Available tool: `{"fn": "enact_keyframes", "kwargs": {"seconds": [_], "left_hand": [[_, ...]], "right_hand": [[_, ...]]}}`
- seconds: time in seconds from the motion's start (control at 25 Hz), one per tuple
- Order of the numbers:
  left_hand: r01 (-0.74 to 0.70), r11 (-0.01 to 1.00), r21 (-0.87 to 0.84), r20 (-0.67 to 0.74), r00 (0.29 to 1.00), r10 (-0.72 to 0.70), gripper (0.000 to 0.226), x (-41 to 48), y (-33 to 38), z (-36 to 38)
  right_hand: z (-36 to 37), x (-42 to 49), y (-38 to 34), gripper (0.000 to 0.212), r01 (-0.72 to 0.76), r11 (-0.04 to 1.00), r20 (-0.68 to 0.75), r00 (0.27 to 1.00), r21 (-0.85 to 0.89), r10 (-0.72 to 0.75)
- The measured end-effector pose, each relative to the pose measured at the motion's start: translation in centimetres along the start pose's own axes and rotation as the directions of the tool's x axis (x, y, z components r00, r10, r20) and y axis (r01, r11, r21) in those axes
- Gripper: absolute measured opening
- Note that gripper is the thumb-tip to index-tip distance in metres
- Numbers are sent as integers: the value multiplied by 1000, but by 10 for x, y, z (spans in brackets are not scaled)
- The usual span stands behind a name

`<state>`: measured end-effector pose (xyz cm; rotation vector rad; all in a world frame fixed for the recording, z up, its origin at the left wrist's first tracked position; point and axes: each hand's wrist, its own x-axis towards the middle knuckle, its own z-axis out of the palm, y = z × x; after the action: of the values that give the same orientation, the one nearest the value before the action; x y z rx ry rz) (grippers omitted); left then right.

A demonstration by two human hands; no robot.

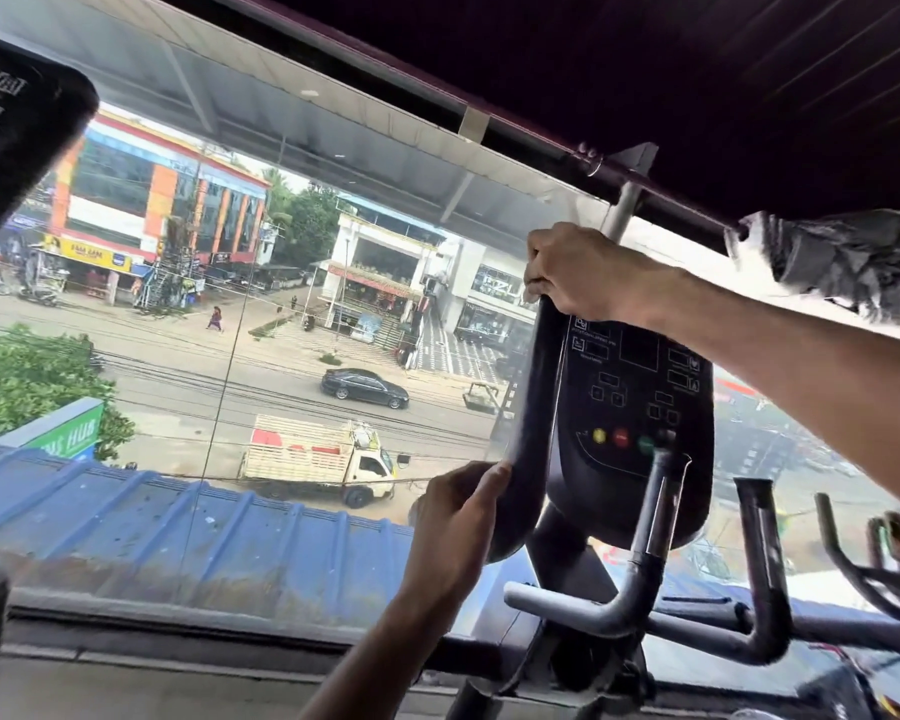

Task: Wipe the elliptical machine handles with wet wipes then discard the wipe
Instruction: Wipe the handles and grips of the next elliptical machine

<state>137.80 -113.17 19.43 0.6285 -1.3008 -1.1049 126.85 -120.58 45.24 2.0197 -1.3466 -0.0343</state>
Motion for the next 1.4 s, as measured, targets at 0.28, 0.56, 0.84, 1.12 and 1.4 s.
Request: {"fn": "enact_keyframes", "kwargs": {"seconds": [0.28, 0.56, 0.84, 1.12, 1.4], "left_hand": [[8, 998, -65, 34, 999, -6, 50, -10, -3, -2], [37, 994, -104, 5, 999, -36, 32, -18, -7, -2], [43, 998, -54, -34, 998, -45, 28, -19, -11, 0], [37, 998, -52, -80, 996, -42, 40, -23, -23, 2], [50, 996, -74, -64, 996, -55, 36, -25, -23, 0]], "right_hand": [[8, -33, -24, 14, 200, 977, 115, 972, 68, -207], [17, -64, -44, 16, 272, 946, 114, 949, 174, -294], [24, -90, -65, 17, 307, 916, 95, 936, 257, -340], [26, -97, -65, 14, 253, 945, -38, 967, 208, -250], [31, -108, -69, 12, 276, 946, -128, 958, 172, -257]]}}
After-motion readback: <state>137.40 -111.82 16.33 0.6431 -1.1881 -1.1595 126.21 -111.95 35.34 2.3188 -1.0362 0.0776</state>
